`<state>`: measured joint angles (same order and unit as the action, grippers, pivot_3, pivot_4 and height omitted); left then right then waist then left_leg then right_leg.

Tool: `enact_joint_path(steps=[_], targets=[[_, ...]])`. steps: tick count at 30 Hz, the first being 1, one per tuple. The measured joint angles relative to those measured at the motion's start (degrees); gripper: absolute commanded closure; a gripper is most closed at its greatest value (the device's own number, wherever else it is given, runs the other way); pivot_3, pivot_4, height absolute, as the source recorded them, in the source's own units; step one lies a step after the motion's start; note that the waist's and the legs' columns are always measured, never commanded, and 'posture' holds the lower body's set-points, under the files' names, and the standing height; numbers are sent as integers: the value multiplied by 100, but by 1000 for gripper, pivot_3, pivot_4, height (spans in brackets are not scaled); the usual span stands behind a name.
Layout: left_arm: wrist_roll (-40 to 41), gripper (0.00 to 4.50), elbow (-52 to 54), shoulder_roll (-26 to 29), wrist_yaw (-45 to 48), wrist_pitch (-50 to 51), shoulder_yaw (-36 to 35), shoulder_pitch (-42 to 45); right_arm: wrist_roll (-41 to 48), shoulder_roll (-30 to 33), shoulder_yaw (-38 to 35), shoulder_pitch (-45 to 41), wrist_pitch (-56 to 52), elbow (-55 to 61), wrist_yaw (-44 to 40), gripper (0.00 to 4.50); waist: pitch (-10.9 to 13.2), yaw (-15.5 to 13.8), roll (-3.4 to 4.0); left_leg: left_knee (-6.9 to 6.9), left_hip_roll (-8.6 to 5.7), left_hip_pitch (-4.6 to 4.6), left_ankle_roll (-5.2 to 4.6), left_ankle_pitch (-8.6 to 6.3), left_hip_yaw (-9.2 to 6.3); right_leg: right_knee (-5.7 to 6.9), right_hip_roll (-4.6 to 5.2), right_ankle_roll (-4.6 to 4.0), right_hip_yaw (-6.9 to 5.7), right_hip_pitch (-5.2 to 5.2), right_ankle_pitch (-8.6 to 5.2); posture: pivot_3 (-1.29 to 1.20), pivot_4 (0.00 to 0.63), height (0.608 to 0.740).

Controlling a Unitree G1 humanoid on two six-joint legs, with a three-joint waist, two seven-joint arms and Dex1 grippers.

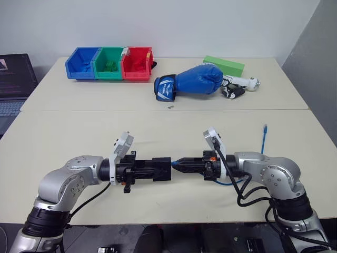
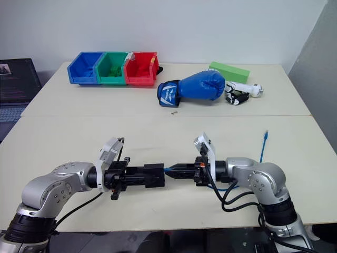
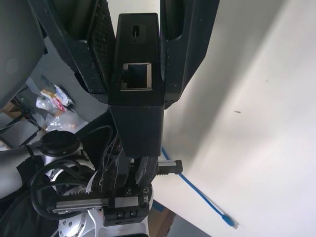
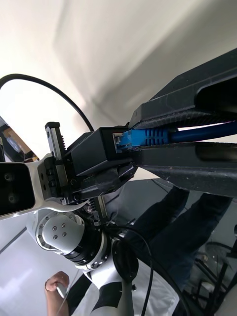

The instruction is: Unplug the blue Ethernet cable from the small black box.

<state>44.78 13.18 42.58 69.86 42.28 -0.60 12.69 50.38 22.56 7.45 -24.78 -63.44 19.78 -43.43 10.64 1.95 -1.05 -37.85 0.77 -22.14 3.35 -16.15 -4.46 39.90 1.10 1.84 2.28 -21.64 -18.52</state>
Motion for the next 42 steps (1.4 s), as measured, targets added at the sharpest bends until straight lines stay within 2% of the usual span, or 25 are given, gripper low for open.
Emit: enact_joint_path(steps=[5,9,12,15,18,20,23,26,31,35,37,42], targets=[[-132,3718,-296,329,-53,-39,-300,-146,-47,584,-149,42,85,-312,-292,4422,0,-1,0,0,-5,0,-1,0,0,-1,-1,0,-4,-1,0,0,150,740],[-158,3718,-332,386,-106,-47,-504,-165,-519,831,-273,-3,639,-953,-410,4422,1,-3,0,-1,-4,0,-1,-1,4,-2,0,0,-2,0,0,0,150,740],[-176,3718,-318,374,-215,-44,-564,-177,-1158,830,-372,-240,1473,-1617,-313,4422,1,0,-1,0,-3,-1,-1,0,6,-1,-1,1,-1,-3,0,0,150,740],[-188,3718,-273,339,-365,-29,-596,-159,-2363,469,-378,-567,3069,-2680,473,4422,2,20,0,3,-2,-3,0,0,10,4,-1,1,2,-10,0,0,150,740],[-197,3718,-268,294,-472,-23,-594,-99,-3245,341,-248,-686,4104,-3490,1056,4422,2,21,1,-2,0,-28,1,1,9,5,0,0,3,-31,0,0,150,740],[-216,3718,-273,188,-605,-27,-592,35,-3968,279,-134,-803,4886,-4274,1547,3720,2,15,1,-10,-3,-58,3,2,15,11,6,2,2,-58,2,0,150,740],[-275,3718,-302,66,-777,-57,-591,195,-4237,212,-139,-867,5282,-4558,1626,3022,2,13,1,-11,-2,-61,5,3,18,9,6,2,2,-59,3,0,150,740],[-372,3718,-330,-44,-956,-150,-590,296,-4218,213,-187,-829,5289,-4518,1403,2297,2,11,1,-10,0,-60,4,3,16,9,5,2,1,-58,3,0,150,740],[-1055,3718,-758,-505,-1742,-835,-597,486,-3938,482,-236,-480,4890,-3750,678,1097,3,-10,4,-13,-1,-63,4,2,11,9,6,2,0,-58,3,0,150,740],[-1935,3718,-1421,-971,-2803,-1904,-686,786,-3674,914,-334,-221,4690,-2747,170,1097,4,-23,5,-15,-5,-64,3,2,10,10,8,3,-3,-58,3,0,150,740],[-2447,3718,-1903,-1228,-3519,-2672,-876,884,-3324,1143,-390,-179,4352,-1891,-221,1097,3,2,4,-13,-1,-63,3,2,12,9,9,3,-1,-60,4,0,150,740],[-2979,3718,-2794,-1625,-4441,-3779,-1179,944,-2676,1141,-117,-422,3396,-710,-710,1097,1,-13,0,-17,0,-64,3,2,-3,10,12,1,-6,-58,4,0,150,740]])
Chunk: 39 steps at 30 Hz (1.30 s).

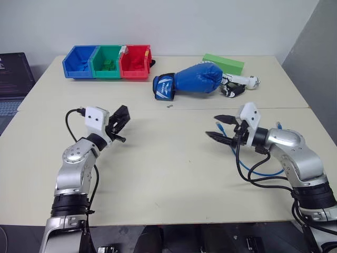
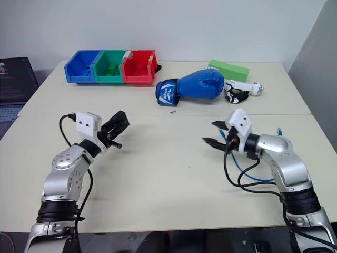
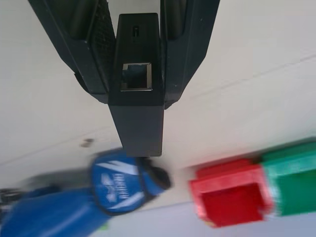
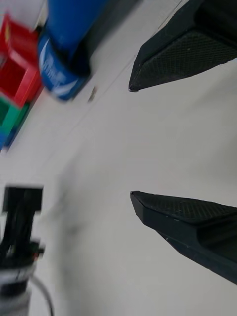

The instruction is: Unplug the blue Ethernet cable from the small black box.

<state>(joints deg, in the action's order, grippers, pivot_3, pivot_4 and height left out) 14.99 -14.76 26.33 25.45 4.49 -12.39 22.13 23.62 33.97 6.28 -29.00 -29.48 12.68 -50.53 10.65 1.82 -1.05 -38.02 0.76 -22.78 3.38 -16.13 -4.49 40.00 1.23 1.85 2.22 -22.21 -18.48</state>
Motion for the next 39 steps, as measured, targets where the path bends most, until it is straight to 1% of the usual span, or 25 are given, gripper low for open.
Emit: enact_joint_path(steps=[2,5,8,10,11,12,13,15,18,20,21,23,25,28,31,34,35,39], targets=[[-80,3718,-385,-148,-305,-321,-146,32,143,-51,194,-150,-308,169,-107,1097,0,-13,-1,-5,-3,-3,0,0,-2,2,2,0,-3,1,0,0,150,740],[-183,3718,-748,-222,-442,-716,-161,19,294,-119,423,-225,-644,300,-245,1097,-1,-27,-3,-7,-11,-6,0,0,2,-1,4,4,-5,2,2,0,150,740],[-207,3718,-976,-353,-465,-852,-162,-78,322,-158,530,-352,-761,302,-322,1097,-2,-29,-3,-10,-17,-8,1,1,11,-5,9,12,-3,1,7,0,150,740],[-192,3002,-1046,-428,-458,-952,-165,-140,323,-159,576,-398,-765,297,-364,1080,-6,-28,-10,-11,-15,-7,1,0,7,-5,10,13,-7,2,7,0,150,740],[-190,2950,-1051,-425,-454,-955,-165,-147,324,-161,588,-406,-765,299,-370,1080,-6,-28,-10,-11,-15,-6,1,0,8,-4,10,13,-7,2,7,0,150,740],[-192,2600,-1080,-425,-446,-952,-161,-175,324,-163,609,-413,-765,299,-386,1080,-6,-25,-10,-10,-15,-4,0,1,8,-2,9,13,-5,2,7,0,150,740],[-179,2500,-1108,-425,-358,-953,-161,-273,324,-171,623,-412,-774,298,-411,1080,-6,-17,-10,-10,-11,-4,0,1,8,-1,9,13,-6,2,7,0,150,740],[-95,2086,-1069,-424,-240,-969,-186,-346,326,-177,623,-412,-783,296,-416,1080,-8,-15,-7,-9,-11,-1,0,1,9,0,8,13,-5,3,7,0,150,740],[-37,1338,-854,-415,-118,-1005,-211,-566,329,-214,623,-408,-802,299,-416,1080,-8,4,-7,-8,-10,0,0,0,12,-1,8,13,-1,2,7,0,150,740],[-36,950,-686,-409,-104,-998,-206,-712,330,-215,623,-397,-822,307,-415,1080,-8,6,-7,-8,-9,0,0,0,11,-1,8,13,-1,2,7,0,150,740],[-43,681,-505,-395,-113,-924,-203,-838,329,-211,623,-385,-833,327,-415,1080,-8,7,-7,-8,-8,0,0,0,11,-2,8,13,0,2,7,0,150,740],[-42,681,-27,-344,-138,-569,-193,-1115,322,-166,620,-323,-836,370,-413,1080,-8,6,-7,-8,-7,-2,0,0,9,-2,9,13,-1,2,7,0,150,740],[54,681,703,-170,-151,172,-174,-1463,293,-83,579,-192,-836,411,-388,1080,-8,2,-7,-7,-5,-3,0,0,5,-2,9,13,0,2,7,0,150,740],[235,681,1835,270,51,1017,-143,-1913,287,68,352,100,-850,403,-272,1080,-7,-9,-7,-6,-4,-4,0,0,3,0,9,13,4,2,7,0,150,740],[520,681,2648,805,287,1737,-265,-2090,295,280,-17,176,-856,343,-189,1080,-7,-19,-6,-6,-8,-1,-1,0,1,3,4,13,3,7,7,0,150,740],[743,681,2956,1199,557,2087,-506,-2167,302,580,-364,293,-850,309,-226,1080,-7,-17,-6,-4,-7,6,-1,0,5,2,1,13,0,13,7,0,150,740],[818,681,2978,1401,701,2200,-543,-2174,304,720,-419,337,-850,260,-299,1080,-7,-14,-6,-4,-6,4,-1,0,2,-2,-3,12,-1,13,7,0,150,740],[1132,681,2928,1899,1229,2414,-880,-2072,290,1284,-702,516,-817,-2,-571,1080,-6,-14,-5,-3,-5,4,-1,0,7,-4,-2,12,-3,12,7,0,150,740]])
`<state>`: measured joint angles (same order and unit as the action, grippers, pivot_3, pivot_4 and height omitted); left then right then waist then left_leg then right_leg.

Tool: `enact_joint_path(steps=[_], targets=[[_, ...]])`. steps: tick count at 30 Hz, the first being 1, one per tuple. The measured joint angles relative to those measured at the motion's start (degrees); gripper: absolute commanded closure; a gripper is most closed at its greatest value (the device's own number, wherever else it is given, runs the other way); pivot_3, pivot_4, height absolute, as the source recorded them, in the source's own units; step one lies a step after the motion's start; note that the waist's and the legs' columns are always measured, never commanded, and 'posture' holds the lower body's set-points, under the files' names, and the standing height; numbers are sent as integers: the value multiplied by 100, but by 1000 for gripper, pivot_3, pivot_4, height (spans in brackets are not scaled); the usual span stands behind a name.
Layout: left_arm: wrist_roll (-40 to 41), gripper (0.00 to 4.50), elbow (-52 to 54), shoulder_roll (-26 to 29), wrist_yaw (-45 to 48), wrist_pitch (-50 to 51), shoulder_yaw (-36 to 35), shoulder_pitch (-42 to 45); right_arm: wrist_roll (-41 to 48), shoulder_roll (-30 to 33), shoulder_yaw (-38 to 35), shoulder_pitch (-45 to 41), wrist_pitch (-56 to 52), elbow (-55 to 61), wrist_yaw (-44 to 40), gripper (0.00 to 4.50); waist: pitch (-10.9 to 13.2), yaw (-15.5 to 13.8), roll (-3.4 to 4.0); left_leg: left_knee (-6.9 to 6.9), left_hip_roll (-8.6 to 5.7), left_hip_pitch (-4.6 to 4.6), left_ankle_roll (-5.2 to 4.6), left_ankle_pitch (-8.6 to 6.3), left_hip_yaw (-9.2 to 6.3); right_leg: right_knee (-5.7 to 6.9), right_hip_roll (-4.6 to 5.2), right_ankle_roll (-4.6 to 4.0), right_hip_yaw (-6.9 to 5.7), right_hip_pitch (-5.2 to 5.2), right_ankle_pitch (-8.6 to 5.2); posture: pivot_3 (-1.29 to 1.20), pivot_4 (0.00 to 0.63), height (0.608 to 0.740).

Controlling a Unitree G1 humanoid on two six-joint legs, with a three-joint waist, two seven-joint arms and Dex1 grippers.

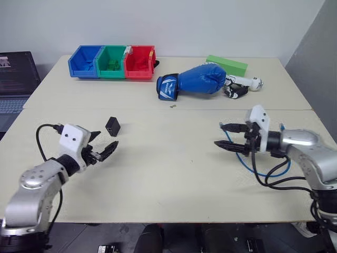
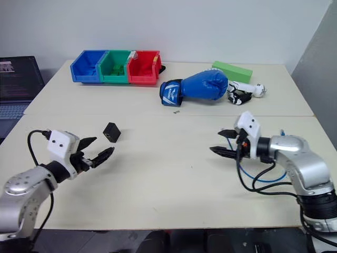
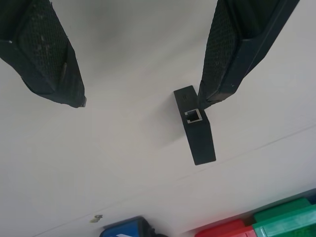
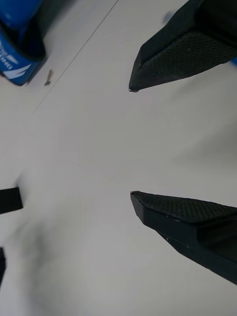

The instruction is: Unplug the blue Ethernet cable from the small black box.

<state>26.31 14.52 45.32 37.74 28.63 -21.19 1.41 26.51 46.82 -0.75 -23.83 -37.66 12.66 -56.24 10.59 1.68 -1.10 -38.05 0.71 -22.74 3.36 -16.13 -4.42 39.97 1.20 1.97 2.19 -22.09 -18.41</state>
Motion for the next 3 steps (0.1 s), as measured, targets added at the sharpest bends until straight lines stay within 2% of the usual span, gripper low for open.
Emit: enact_joint_path(steps=[3], targets=[[148,681,-157,238,319,100,-187,31,3,229,-78,150,39,-89,-169,1080,0,7,1,2,1,2,-1,0,5,0,0,0,3,-1,0,0,150,740]])
